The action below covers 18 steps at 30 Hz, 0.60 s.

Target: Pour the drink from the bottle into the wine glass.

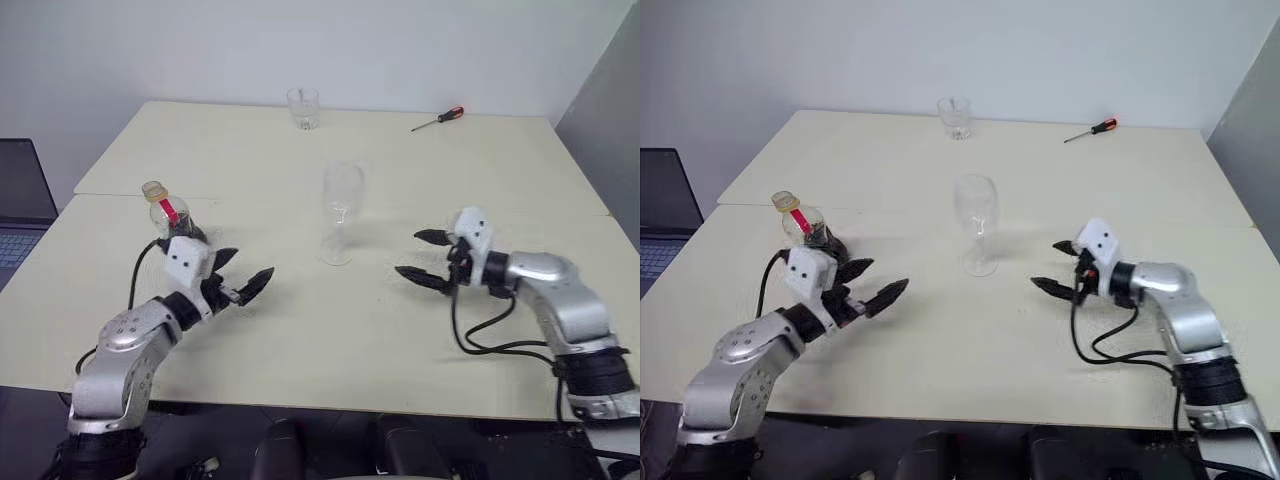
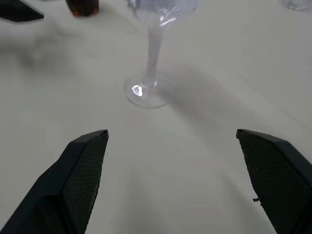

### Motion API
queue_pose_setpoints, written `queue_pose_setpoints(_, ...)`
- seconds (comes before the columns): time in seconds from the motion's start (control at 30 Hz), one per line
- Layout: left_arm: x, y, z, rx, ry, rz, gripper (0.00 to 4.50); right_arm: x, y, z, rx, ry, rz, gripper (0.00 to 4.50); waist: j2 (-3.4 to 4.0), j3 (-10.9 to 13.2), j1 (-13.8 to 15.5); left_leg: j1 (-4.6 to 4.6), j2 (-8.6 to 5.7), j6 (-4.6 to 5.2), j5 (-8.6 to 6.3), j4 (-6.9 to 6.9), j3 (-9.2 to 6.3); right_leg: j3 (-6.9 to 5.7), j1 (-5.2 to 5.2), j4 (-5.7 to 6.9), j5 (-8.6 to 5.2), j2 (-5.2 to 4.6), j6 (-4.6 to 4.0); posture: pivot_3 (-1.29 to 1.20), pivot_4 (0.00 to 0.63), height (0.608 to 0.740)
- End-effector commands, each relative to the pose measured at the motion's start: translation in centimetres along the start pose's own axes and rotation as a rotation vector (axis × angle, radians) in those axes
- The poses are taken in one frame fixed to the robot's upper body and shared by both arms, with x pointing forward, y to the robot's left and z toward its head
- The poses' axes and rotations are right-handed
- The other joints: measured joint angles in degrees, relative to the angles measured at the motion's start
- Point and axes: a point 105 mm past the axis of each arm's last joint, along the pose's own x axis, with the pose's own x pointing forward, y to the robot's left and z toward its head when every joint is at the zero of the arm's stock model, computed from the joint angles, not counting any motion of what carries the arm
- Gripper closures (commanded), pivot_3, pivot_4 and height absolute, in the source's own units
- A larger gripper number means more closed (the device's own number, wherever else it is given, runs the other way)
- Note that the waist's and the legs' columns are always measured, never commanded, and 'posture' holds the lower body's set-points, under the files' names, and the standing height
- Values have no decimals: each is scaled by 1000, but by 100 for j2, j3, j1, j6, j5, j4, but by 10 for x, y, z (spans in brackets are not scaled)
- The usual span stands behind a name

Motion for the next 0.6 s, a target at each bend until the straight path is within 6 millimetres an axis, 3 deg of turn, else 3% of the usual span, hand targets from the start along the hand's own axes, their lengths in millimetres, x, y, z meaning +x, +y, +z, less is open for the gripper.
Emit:
queue_pose_setpoints(0.03,-23,16,18,39,-101,139,0,-21,1,59,-64,-91,34,13,-5,3,-10,0,0,0,0,0,1,1,-1,-2,0,-1,0,0,150,740)
queue_pose_setpoints(0.2,-43,36,18,84,-114,248,0,-24,11,104,-108,-133,113,13,-31,-10,22,3,7,0,0,-2,-18,-6,6,-4,-18,-1,-1,0,150,740)
queue_pose_setpoints(0.37,-31,56,25,119,-159,331,0,2,35,143,-184,-194,200,13,-31,-10,26,4,0,5,3,-1,-17,-1,3,0,-12,-1,-6,0,150,740)
queue_pose_setpoints(0.6,-12,53,24,101,-199,311,0,16,51,157,-206,-205,265,13,-38,-14,41,-22,2,6,4,-1,-12,-7,-4,-22,2,-3,-28,0,150,740)
